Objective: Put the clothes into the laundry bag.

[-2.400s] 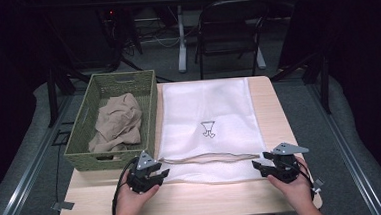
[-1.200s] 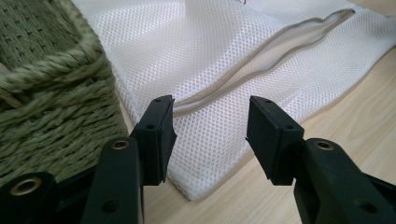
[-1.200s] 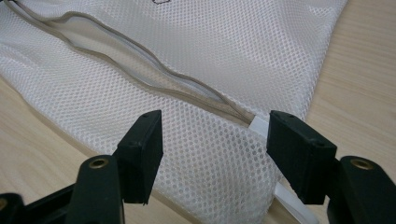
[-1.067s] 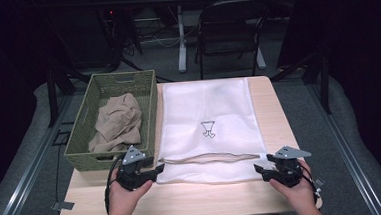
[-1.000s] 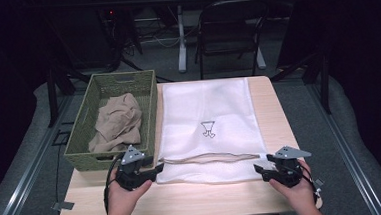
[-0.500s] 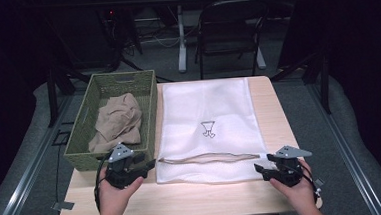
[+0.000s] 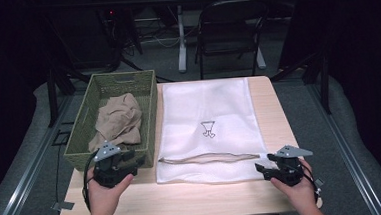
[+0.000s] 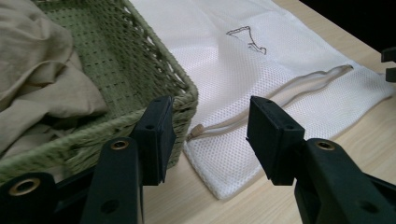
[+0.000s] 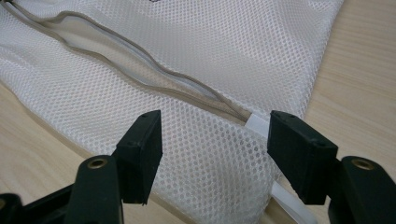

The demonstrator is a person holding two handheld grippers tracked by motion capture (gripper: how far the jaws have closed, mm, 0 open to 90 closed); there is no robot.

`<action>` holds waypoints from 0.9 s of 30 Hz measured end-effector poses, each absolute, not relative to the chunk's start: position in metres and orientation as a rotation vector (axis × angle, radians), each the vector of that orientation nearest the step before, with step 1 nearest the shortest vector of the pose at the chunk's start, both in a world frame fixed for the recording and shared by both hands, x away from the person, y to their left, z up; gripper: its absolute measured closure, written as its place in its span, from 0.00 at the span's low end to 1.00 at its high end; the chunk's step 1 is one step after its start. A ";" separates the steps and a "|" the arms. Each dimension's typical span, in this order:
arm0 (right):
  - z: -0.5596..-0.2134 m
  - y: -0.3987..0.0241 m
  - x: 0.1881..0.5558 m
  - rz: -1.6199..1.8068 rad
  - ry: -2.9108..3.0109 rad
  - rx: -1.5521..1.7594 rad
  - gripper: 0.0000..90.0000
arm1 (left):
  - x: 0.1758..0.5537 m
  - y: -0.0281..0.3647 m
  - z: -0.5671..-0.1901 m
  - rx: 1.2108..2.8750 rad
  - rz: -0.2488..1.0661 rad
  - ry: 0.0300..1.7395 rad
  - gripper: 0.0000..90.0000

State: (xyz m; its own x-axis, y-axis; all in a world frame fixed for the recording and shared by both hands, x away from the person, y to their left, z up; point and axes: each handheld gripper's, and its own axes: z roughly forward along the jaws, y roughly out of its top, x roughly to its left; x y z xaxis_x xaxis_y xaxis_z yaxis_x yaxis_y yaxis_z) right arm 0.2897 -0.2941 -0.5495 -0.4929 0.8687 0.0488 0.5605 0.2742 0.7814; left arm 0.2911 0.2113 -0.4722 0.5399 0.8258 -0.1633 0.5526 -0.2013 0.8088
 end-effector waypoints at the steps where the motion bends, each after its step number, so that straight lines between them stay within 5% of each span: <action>1: -0.550 -0.294 0.290 1.085 2.161 1.293 0.39 | 0.291 0.213 -0.472 1.880 0.387 1.132 0.57; 27: -0.549 -0.296 0.290 1.079 2.161 1.295 0.39 | 0.288 0.247 -0.460 1.819 0.436 1.224 0.55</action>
